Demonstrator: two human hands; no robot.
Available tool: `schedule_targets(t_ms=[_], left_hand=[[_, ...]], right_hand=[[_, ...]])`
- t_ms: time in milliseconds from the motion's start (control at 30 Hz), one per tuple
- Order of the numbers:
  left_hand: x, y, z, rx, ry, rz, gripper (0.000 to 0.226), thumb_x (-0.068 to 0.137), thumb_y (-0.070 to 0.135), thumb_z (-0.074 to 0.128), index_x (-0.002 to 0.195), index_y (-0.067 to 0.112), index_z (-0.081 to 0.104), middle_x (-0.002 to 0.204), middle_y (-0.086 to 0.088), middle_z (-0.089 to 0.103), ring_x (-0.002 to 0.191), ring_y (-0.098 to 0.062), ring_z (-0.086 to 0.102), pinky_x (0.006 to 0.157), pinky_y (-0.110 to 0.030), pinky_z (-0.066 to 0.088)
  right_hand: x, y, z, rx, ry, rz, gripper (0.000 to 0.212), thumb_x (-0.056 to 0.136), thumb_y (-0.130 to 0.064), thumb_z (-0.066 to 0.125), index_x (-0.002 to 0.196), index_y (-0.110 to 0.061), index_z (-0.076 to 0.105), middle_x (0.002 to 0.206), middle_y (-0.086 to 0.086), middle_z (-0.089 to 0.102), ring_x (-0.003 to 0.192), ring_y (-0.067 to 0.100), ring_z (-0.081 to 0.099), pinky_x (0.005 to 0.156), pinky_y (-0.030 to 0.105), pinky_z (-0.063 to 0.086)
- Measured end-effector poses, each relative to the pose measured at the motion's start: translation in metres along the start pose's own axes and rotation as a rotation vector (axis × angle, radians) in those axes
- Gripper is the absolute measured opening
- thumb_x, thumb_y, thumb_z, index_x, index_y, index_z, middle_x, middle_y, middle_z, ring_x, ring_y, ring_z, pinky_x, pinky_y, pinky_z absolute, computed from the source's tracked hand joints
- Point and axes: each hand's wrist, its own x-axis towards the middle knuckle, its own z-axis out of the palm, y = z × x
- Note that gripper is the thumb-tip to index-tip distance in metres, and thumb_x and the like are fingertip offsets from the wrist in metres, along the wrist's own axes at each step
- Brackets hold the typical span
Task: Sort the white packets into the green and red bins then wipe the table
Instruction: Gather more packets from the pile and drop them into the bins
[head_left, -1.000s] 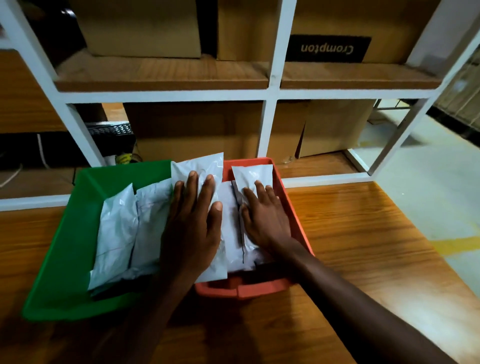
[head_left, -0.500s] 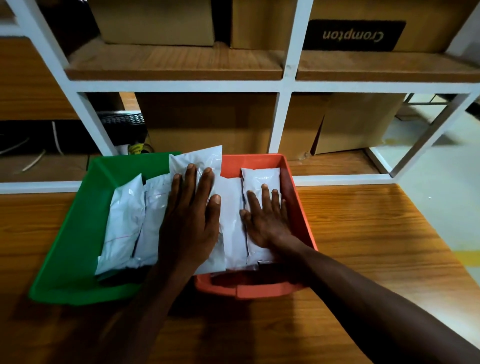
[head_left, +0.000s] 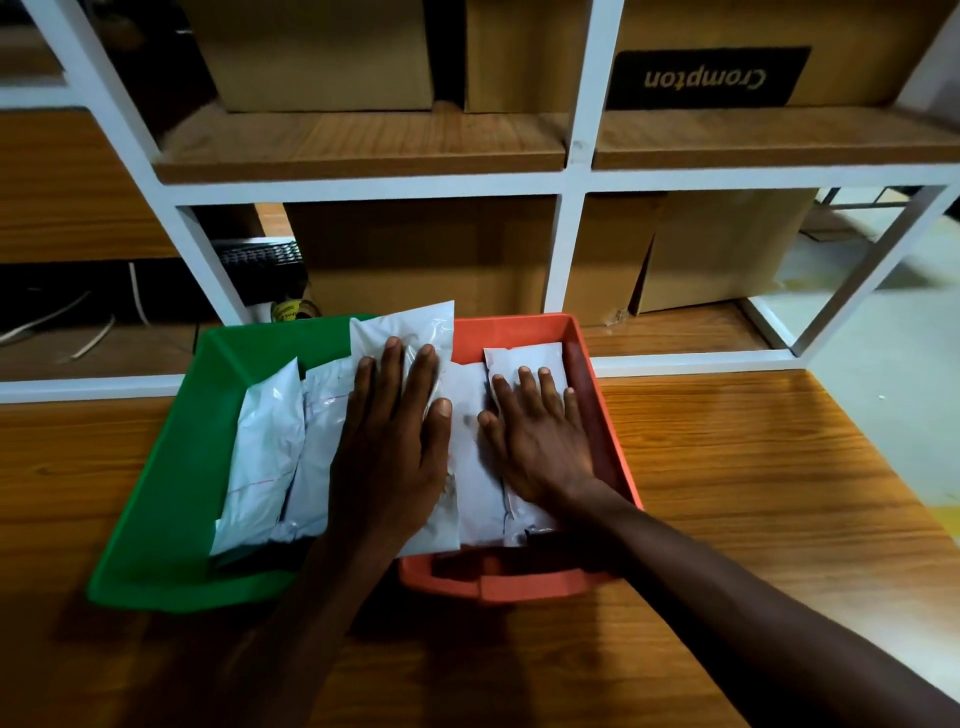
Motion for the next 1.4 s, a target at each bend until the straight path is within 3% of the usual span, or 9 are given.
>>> schedule_targets(t_ms=[133, 400, 567, 800, 933, 1400], left_hand=[[-0.002, 0.001, 0.003, 0.006, 0.023, 0.032, 0.056, 0.102, 0.048, 0.026, 0.156, 0.031, 0.028, 0.167, 0.000, 0.015, 0.155, -0.024, 0.005, 0.123, -0.047, 0.019], [-0.007, 0.012, 0.011, 0.024, 0.012, 0.070, 0.055, 0.103, 0.046, 0.027, 0.155, 0.029, 0.029, 0.166, -0.002, 0.017, 0.154, -0.025, 0.007, 0.121, -0.052, 0.024], [-0.009, 0.012, 0.018, 0.059, 0.008, 0.088, 0.055, 0.103, 0.045, 0.032, 0.155, 0.027, 0.031, 0.165, -0.004, 0.020, 0.154, -0.027, 0.009, 0.120, -0.054, 0.025], [-0.012, 0.018, 0.020, 0.117, 0.009, 0.132, 0.053, 0.104, 0.042, 0.032, 0.154, 0.023, 0.035, 0.165, -0.006, 0.023, 0.154, -0.029, 0.015, 0.121, -0.052, 0.024], [-0.013, 0.018, 0.022, 0.151, -0.002, 0.148, 0.054, 0.105, 0.041, 0.033, 0.155, 0.022, 0.032, 0.165, -0.005, 0.023, 0.154, -0.027, 0.015, 0.119, -0.053, 0.025], [-0.013, 0.025, 0.020, 0.075, 0.046, 0.143, 0.057, 0.105, 0.044, 0.028, 0.156, 0.018, 0.029, 0.164, -0.005, 0.024, 0.154, -0.021, 0.011, 0.123, -0.048, 0.021]], right_hand=[[-0.008, -0.003, -0.012, 0.340, 0.057, -0.048, 0.065, 0.103, -0.058, 0.021, 0.159, -0.024, 0.022, 0.167, 0.005, 0.019, 0.156, 0.022, 0.009, 0.126, 0.048, 0.011], [-0.034, -0.021, -0.034, 0.648, 0.224, -0.103, 0.063, 0.103, -0.055, 0.029, 0.155, -0.020, 0.036, 0.162, -0.002, 0.033, 0.152, 0.009, 0.023, 0.124, 0.037, 0.023], [-0.043, -0.027, -0.036, 0.645, 0.201, -0.102, 0.060, 0.103, -0.054, 0.029, 0.157, -0.027, 0.031, 0.164, -0.009, 0.027, 0.153, 0.004, 0.016, 0.125, 0.033, 0.021], [-0.041, -0.021, -0.035, 0.647, 0.230, -0.090, 0.066, 0.101, -0.060, 0.024, 0.156, -0.024, 0.034, 0.163, -0.004, 0.031, 0.152, 0.010, 0.021, 0.123, 0.039, 0.025], [-0.039, -0.019, -0.037, 0.654, 0.241, -0.090, 0.061, 0.104, -0.053, 0.028, 0.155, -0.021, 0.035, 0.163, -0.002, 0.033, 0.152, 0.011, 0.023, 0.124, 0.039, 0.025], [-0.042, -0.019, -0.036, 0.687, 0.221, -0.090, 0.068, 0.100, -0.060, 0.023, 0.155, -0.022, 0.035, 0.162, -0.003, 0.033, 0.152, 0.009, 0.023, 0.124, 0.037, 0.025]])
